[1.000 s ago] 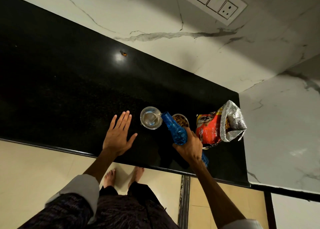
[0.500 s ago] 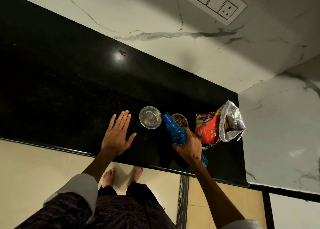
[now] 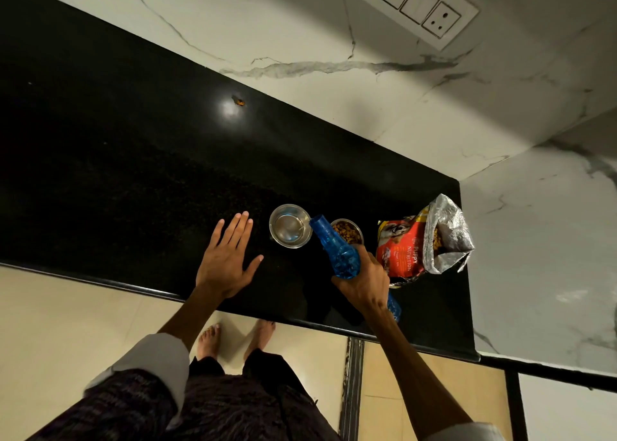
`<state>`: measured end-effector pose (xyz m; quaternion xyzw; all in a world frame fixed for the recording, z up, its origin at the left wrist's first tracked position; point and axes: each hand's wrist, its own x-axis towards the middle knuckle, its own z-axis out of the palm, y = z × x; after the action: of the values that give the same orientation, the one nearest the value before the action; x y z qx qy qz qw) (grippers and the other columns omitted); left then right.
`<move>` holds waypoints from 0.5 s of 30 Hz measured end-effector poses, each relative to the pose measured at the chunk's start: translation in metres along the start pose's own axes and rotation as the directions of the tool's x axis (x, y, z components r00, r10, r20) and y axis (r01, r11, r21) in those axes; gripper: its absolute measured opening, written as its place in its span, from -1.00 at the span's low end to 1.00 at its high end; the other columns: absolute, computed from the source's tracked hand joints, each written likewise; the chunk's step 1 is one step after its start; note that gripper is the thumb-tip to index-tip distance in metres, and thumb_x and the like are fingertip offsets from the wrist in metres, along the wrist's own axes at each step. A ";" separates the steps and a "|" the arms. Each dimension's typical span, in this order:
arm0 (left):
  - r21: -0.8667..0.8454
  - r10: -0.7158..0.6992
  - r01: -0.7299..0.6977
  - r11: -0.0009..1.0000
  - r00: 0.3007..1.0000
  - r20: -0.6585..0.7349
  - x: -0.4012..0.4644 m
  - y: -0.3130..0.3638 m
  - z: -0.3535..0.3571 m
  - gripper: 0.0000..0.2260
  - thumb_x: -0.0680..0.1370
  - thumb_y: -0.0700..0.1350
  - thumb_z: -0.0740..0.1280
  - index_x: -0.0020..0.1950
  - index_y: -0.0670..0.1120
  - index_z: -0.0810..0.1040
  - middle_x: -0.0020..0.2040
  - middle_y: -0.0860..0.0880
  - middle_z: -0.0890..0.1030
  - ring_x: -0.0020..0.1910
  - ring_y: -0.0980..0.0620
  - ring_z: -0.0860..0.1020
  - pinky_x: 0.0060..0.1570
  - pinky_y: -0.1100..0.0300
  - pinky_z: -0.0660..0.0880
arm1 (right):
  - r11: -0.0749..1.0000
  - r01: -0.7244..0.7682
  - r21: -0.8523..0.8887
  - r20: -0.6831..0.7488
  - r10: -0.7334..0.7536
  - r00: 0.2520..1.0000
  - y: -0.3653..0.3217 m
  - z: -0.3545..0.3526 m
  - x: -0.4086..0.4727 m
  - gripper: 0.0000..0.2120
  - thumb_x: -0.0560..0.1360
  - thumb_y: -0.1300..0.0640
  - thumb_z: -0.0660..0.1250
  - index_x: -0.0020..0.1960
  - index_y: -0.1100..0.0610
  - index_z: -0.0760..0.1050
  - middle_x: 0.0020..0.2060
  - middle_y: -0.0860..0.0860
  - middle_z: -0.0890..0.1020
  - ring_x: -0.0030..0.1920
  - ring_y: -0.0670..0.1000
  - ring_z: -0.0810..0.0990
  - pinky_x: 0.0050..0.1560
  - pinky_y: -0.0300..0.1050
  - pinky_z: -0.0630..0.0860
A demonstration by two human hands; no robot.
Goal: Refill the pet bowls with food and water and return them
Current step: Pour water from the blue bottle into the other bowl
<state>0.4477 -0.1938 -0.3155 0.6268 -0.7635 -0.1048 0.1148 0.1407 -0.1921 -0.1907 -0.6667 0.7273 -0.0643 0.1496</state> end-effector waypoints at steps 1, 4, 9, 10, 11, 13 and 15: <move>0.004 -0.001 0.001 1.000 1.000 0.001 0.000 0.000 0.000 -0.26 0.66 0.26 0.11 0.68 -0.19 0.08 0.70 -0.18 0.07 0.69 -0.09 0.02 0.64 -0.19 0.02 | 1.000 -0.001 -0.002 0.001 0.001 1.000 0.000 0.000 0.000 -0.24 0.30 -0.06 0.66 0.41 0.07 0.44 0.19 0.09 0.66 0.08 0.11 0.69 -0.04 -0.12 0.58; 0.000 -0.004 0.004 1.000 1.000 -0.003 0.000 0.000 0.000 -0.26 0.66 0.26 0.11 0.68 -0.19 0.08 0.70 -0.18 0.07 0.69 -0.09 0.02 0.64 -0.18 0.02 | 1.000 -0.006 -0.013 0.007 0.006 1.000 0.000 0.000 0.001 -0.23 0.31 -0.08 0.65 0.42 0.06 0.43 0.19 0.08 0.65 0.09 0.10 0.68 -0.03 -0.12 0.57; -0.001 0.000 0.000 1.000 1.000 -0.005 0.000 0.000 0.000 -0.26 0.67 0.26 0.10 0.68 -0.19 0.08 0.70 -0.18 0.07 0.69 -0.09 0.02 0.64 -0.19 0.02 | 1.000 -0.007 -0.014 0.005 0.007 1.000 0.000 0.001 0.000 -0.22 0.30 -0.08 0.66 0.42 0.06 0.42 0.19 0.09 0.66 0.08 0.11 0.69 -0.03 -0.08 0.61; -0.001 0.000 0.000 1.000 1.000 -0.005 0.000 0.000 0.000 -0.26 0.67 0.26 0.10 0.68 -0.19 0.08 0.70 -0.18 0.07 0.69 -0.09 0.02 0.64 -0.19 0.03 | 1.000 -0.006 -0.013 0.004 0.006 1.000 0.000 0.000 0.000 -0.22 0.30 -0.07 0.66 0.42 0.06 0.43 0.19 0.09 0.66 0.07 0.11 0.69 -0.03 -0.08 0.61; -0.003 0.001 -0.001 1.000 1.000 -0.005 0.000 0.000 0.000 -0.26 0.67 0.26 0.09 0.68 -0.19 0.08 0.70 -0.18 0.07 0.69 -0.09 0.02 0.64 -0.19 0.03 | 1.000 -0.005 -0.012 0.003 0.005 1.000 0.000 0.000 0.000 -0.22 0.30 -0.07 0.66 0.42 0.06 0.43 0.19 0.09 0.66 0.07 0.11 0.69 -0.03 -0.09 0.59; -0.008 0.003 -0.003 1.000 1.000 -0.007 0.000 0.000 0.000 -0.26 0.67 0.26 0.09 0.68 -0.19 0.08 0.70 -0.18 0.07 0.69 -0.10 0.02 0.63 -0.19 0.03 | 1.000 -0.002 -0.006 0.004 0.002 1.000 0.000 0.000 0.000 -0.22 0.30 -0.06 0.66 0.42 0.07 0.43 0.19 0.10 0.66 0.07 0.12 0.69 -0.03 -0.11 0.57; -0.005 0.003 -0.003 1.000 1.000 -0.006 0.000 0.000 0.000 -0.26 0.67 0.26 0.10 0.68 -0.20 0.08 0.70 -0.19 0.08 0.69 -0.10 0.03 0.63 -0.20 0.03 | 1.000 0.000 -0.007 0.005 0.001 1.000 0.000 0.000 0.000 -0.23 0.30 -0.06 0.66 0.42 0.07 0.44 0.18 0.10 0.66 0.07 0.11 0.69 -0.04 -0.13 0.56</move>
<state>0.4479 -0.1938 -0.3156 0.6255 -0.7639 -0.1045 0.1190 0.1411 -0.1923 -0.1903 -0.6672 0.7273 -0.0601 0.1492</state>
